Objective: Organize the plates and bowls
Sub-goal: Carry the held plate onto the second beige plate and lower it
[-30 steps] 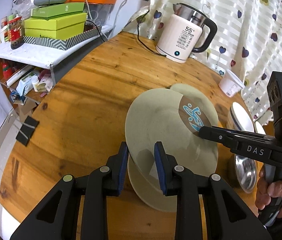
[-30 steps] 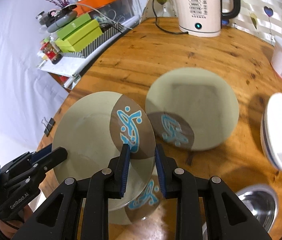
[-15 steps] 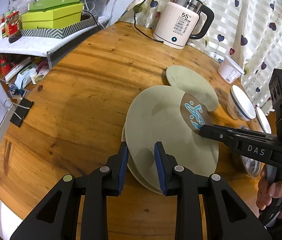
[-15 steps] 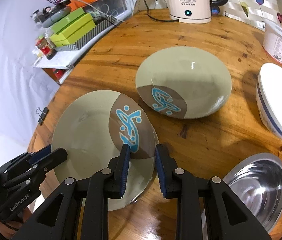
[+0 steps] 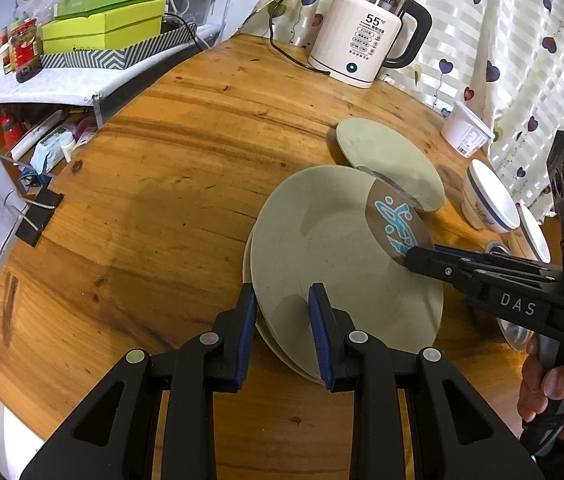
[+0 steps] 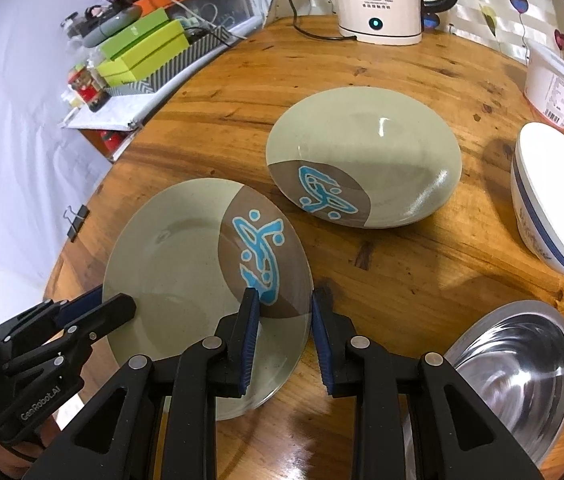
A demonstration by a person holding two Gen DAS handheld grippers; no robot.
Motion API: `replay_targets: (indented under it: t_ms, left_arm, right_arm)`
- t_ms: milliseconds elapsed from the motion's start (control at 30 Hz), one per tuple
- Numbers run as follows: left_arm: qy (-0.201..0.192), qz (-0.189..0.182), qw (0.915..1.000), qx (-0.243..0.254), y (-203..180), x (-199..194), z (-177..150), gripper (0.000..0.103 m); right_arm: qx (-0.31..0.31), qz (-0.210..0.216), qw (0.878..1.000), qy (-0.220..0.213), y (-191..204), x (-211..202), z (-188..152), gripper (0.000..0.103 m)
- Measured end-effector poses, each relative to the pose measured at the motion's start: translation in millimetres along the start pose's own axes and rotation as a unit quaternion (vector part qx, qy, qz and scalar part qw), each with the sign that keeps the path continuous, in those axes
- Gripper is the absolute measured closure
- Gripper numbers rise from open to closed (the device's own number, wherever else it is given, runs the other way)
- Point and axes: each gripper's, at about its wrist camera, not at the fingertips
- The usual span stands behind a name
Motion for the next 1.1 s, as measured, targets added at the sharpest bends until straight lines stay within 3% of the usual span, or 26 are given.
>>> replay_targets:
  t_ms: [500,933,1100]
  left_arm:
    - [-0.003,0.002,1.0000,-0.003,3.9,-0.3,-1.2,0.075]
    - [-0.025,-0.005,0.9996,-0.010,9.5,-13.8,0.2,0.075]
    - [-0.034,-0.009,0.9993,-0.010,10.3,-21.4,-0.3,0.075]
  right_arm:
    - [-0.013,-0.011,1.000,-0.008,4.0,-0.3,-1.9,0.074]
    - [-0.006,0.005,0.999,-0.037,2.0,-22.5,-10.4,0.074]
    - [0.004,0.022,0.998,-0.062,-1.1,-41.9,-18.5,0.065]
Point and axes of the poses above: each gripper's, at about its wrist camera, not at the fingertips, and x roughly the way its jaws point, y to its left, z to its top, and after that the axes turned 3 degrees about x, right-handed
